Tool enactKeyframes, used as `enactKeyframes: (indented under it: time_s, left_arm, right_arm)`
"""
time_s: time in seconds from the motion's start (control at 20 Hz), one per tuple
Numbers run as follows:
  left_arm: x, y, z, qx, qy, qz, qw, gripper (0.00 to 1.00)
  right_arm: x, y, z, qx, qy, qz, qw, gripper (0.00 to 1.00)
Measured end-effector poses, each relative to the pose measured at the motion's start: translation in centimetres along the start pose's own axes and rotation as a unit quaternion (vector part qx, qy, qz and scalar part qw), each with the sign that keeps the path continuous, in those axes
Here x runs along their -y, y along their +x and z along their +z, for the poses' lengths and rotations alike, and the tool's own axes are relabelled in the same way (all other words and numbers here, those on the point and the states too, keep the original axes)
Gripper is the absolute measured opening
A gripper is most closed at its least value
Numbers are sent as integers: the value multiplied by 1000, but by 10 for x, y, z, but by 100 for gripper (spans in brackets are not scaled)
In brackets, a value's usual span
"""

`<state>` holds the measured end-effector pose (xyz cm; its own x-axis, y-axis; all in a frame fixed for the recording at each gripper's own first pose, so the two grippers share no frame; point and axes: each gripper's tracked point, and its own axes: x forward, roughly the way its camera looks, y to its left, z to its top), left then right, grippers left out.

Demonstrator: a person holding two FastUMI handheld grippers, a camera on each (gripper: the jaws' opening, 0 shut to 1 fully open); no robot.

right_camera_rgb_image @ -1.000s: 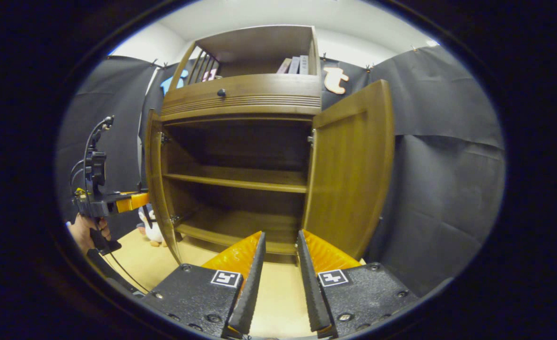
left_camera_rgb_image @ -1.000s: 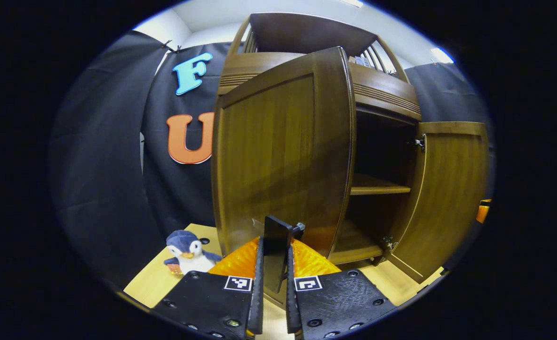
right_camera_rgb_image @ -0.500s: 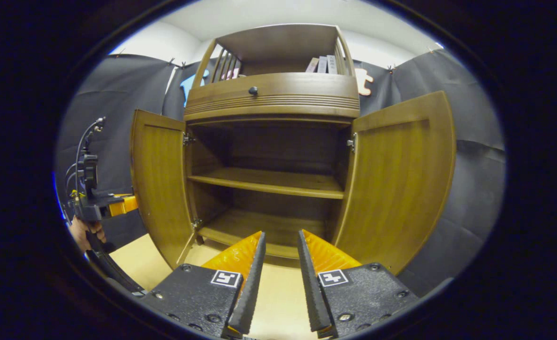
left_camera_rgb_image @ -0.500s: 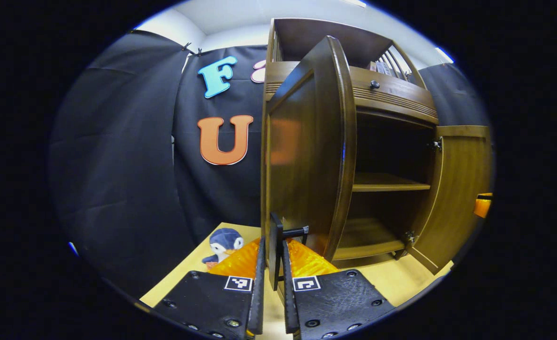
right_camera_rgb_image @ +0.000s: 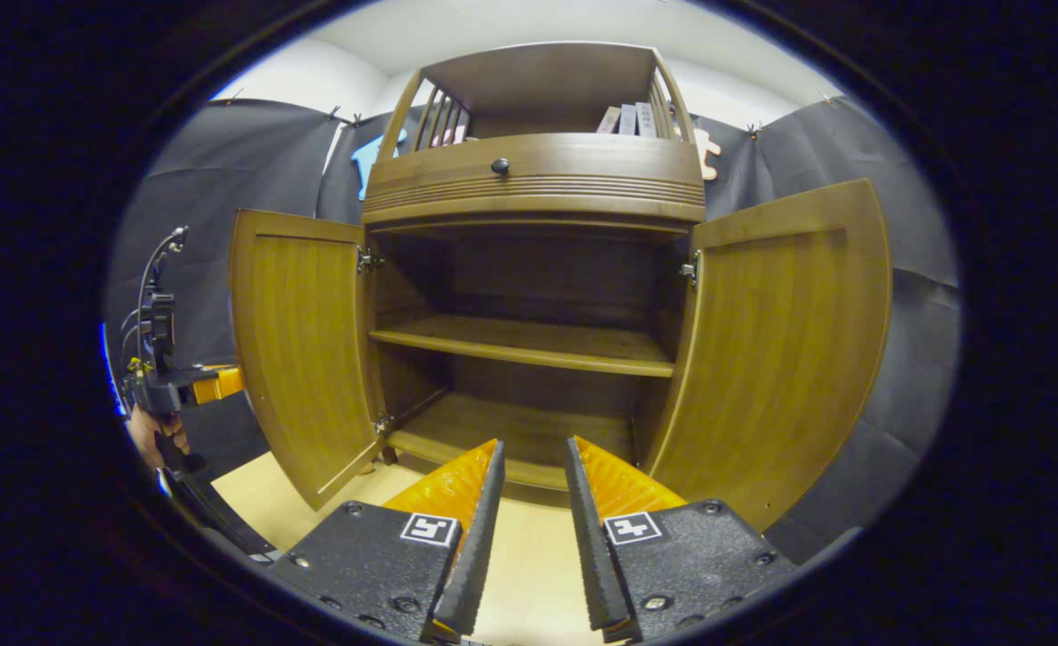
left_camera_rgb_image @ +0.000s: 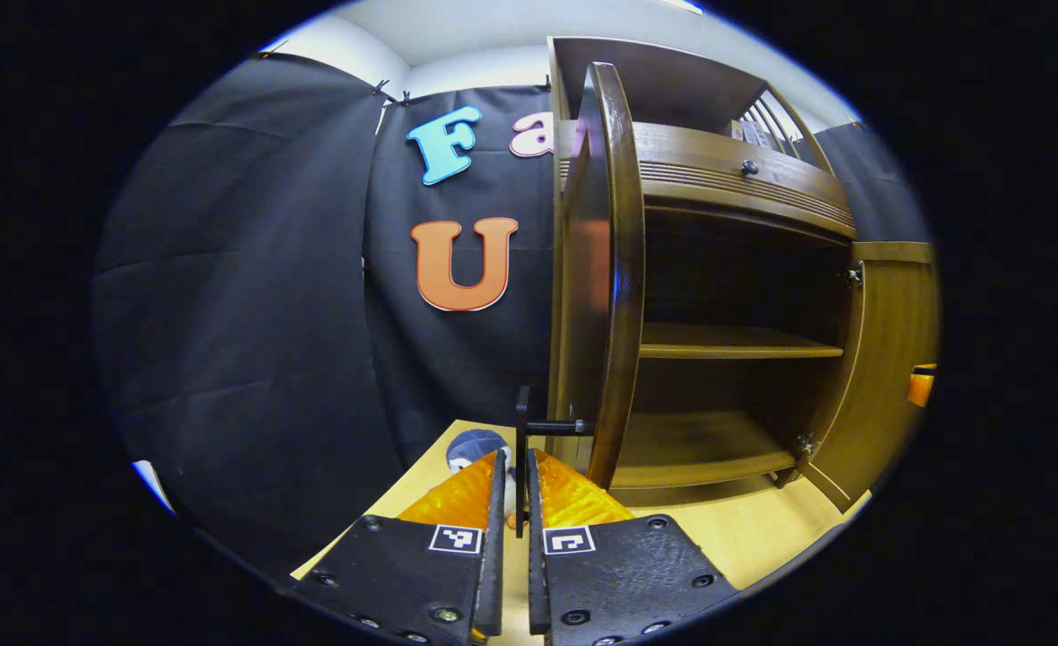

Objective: Open the right door of the double-door shoe cabinet with the right hand, and open the left door with the left hand.

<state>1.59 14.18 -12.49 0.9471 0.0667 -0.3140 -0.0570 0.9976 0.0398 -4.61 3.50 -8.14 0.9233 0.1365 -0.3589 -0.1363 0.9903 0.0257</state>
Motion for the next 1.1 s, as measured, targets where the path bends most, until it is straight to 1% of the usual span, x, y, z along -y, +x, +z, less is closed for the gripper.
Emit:
enactKeyframes:
  time_s: [0.1,0.45,0.65,0.9,1.0,1.05,1.1]
  left_arm:
    - [-11,-2,-1,0,-1,7,1000,11]
    - [-49,-5,3,1,3,48,999,11]
    - [-46,-12,6,2,3,46,999,12]
    - [-26,-27,17,20,29,44,998,11]
    - [-17,-31,23,30,37,36,998,11]
    - [-12,-36,25,33,36,32,998,24]
    - [-6,-34,28,36,34,25,998,18]
  right_arm:
    - [-2,2,0,0,-2,3,1000,46]
    - [-9,10,7,-1,-2,14,1000,47]
    - [-9,15,12,1,-3,18,1000,47]
    - [-2,20,20,7,0,13,1000,47]
    - [3,22,22,9,2,10,1000,47]
    - [6,22,23,10,3,8,1000,47]
    - [9,24,25,11,4,6,1000,47]
